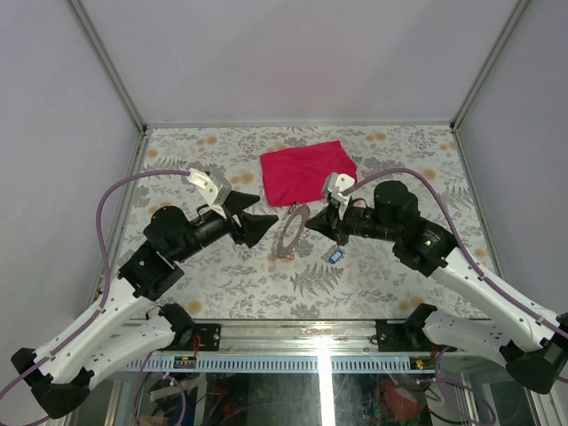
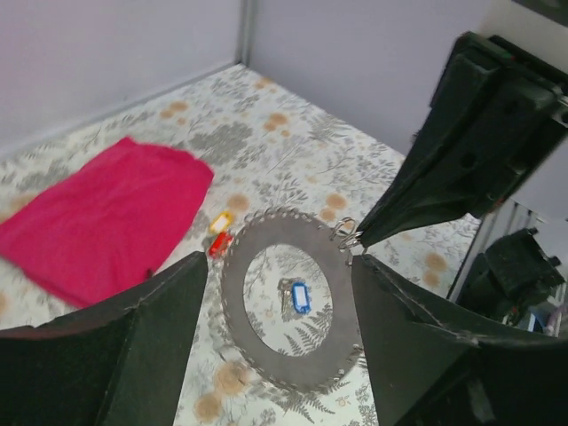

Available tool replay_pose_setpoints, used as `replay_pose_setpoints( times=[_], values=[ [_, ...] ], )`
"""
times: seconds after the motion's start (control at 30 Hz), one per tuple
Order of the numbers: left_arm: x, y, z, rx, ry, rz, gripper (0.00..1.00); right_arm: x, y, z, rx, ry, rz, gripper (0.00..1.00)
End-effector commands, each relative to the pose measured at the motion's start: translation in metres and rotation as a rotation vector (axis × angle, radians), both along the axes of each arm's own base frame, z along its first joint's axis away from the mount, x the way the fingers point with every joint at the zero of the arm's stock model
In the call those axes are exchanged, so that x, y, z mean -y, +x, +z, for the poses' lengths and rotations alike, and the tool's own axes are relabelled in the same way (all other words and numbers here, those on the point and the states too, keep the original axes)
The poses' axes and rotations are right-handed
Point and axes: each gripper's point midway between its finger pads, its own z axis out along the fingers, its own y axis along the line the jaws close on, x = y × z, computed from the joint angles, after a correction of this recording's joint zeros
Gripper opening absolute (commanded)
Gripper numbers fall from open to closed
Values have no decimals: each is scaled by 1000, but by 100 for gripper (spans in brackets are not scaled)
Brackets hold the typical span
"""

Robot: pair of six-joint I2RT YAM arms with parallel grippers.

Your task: Put the keys on the keyring

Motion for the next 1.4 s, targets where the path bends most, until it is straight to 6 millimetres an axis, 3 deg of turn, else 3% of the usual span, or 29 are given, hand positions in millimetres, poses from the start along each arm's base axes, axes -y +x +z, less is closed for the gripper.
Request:
replay_pose_setpoints(
  times=[0.0, 0.07, 0.2, 0.37, 0.53, 0.93, 1.37],
  values=[
    [17, -26, 55, 208, -66, -188, 63, 2, -22, 67, 192, 106, 118, 0],
    [23, -34, 56, 235, -48, -252, 56, 2, -26, 72, 214, 123, 139, 0],
    [31, -40, 56, 273, -29, -321, 54, 1, -37, 85, 258, 188, 186, 0],
    [36, -44, 63, 314, -20, -366, 46, -1, -49, 89, 327, 267, 250, 0],
    [38, -45, 63, 388, 15, -394, 45, -2, -61, 96, 403, 341, 310, 0],
    [41, -55, 57, 421, -28, -399, 43, -4, -54, 110, 385, 363, 270, 0],
    [43, -53, 57, 327, -162, -360, 34, 3, -43, 116, 400, 381, 181, 0]
  ],
)
